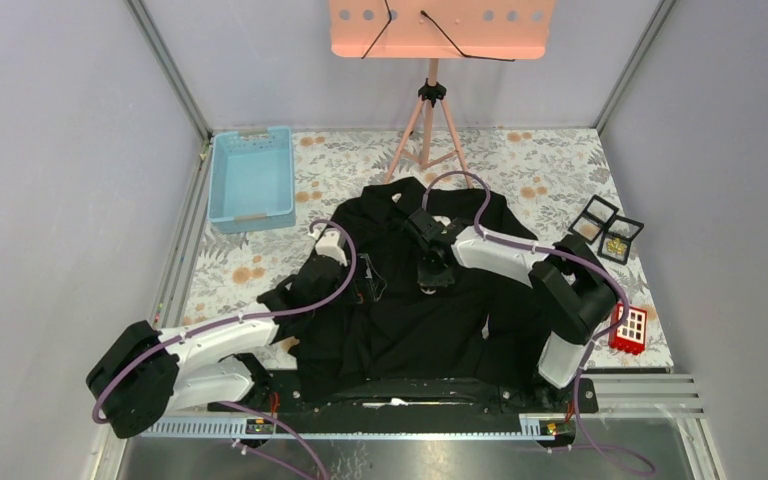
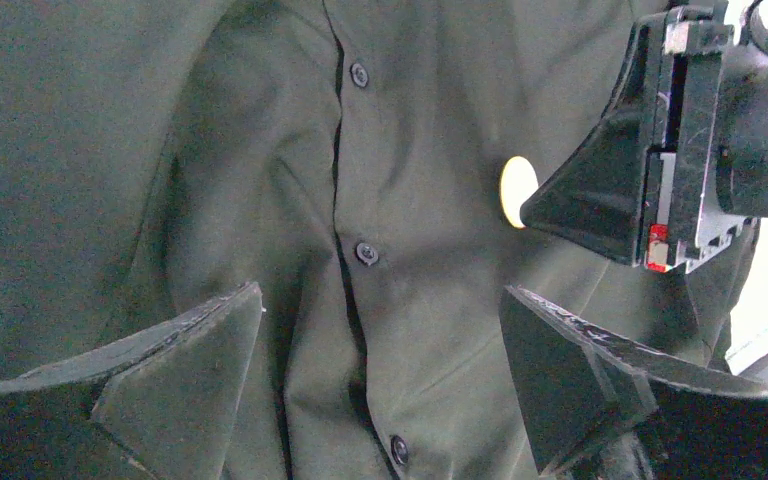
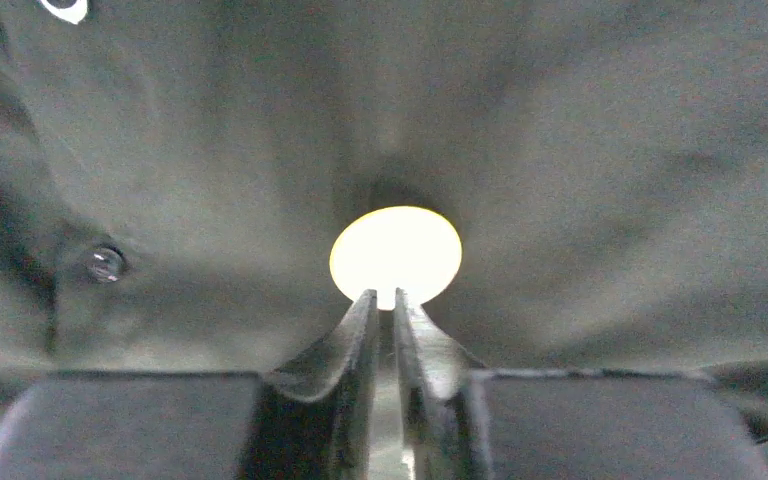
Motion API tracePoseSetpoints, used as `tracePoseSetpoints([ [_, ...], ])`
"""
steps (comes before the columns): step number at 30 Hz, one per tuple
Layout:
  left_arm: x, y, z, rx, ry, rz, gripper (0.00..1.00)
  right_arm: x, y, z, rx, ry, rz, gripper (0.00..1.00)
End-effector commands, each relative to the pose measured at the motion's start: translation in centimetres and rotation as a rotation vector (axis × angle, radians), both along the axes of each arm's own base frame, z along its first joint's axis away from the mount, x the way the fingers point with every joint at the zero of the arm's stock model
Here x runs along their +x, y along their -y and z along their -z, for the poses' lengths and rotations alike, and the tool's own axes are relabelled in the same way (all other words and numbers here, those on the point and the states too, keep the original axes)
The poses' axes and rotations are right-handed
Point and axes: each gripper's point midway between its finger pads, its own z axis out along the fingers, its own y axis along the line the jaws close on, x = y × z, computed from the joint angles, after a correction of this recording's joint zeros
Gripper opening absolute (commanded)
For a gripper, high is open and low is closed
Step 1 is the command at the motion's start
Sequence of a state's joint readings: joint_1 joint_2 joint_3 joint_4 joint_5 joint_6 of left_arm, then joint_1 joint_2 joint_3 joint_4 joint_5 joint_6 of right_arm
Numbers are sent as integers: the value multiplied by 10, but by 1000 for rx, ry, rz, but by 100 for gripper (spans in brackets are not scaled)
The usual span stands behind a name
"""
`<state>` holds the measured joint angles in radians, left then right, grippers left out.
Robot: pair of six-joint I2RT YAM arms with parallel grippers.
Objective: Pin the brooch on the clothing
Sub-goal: Place the brooch on the clothes.
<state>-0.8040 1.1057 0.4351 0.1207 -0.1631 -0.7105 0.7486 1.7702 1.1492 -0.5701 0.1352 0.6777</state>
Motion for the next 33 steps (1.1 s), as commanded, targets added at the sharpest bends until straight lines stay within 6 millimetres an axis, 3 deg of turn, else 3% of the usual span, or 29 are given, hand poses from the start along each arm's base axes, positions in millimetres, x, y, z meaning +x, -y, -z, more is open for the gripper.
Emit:
tracePoseSetpoints([
  [1,4,0,-4,-48,-7,-46,97,-7,-9,2,67,5,-21,30],
  [3,5,2,-4,-47,-9,-48,97,-9,-4,-4,73,27,-38,40],
  [6,7,6,-4,-26,-6,-46,96,-13,6,-14,75,73,-63,44],
  [15,5,35,-22,-36,16,9,96,-21,11,-19,104,115,-136,37],
  [19,-4,31,-36,15,0,58,96,-23,11,-26,122,116,-120,42],
  [26,-24,15,-79,106,-20,207,98,-21,9,-36,136,126,-87,42],
  [29,-24,8,-103,185,23,263,98,-20,8,-41,133,124,-91,42],
  [33,-10,-4,-115,250,86,272,99,-17,6,-42,126,122,-88,41],
])
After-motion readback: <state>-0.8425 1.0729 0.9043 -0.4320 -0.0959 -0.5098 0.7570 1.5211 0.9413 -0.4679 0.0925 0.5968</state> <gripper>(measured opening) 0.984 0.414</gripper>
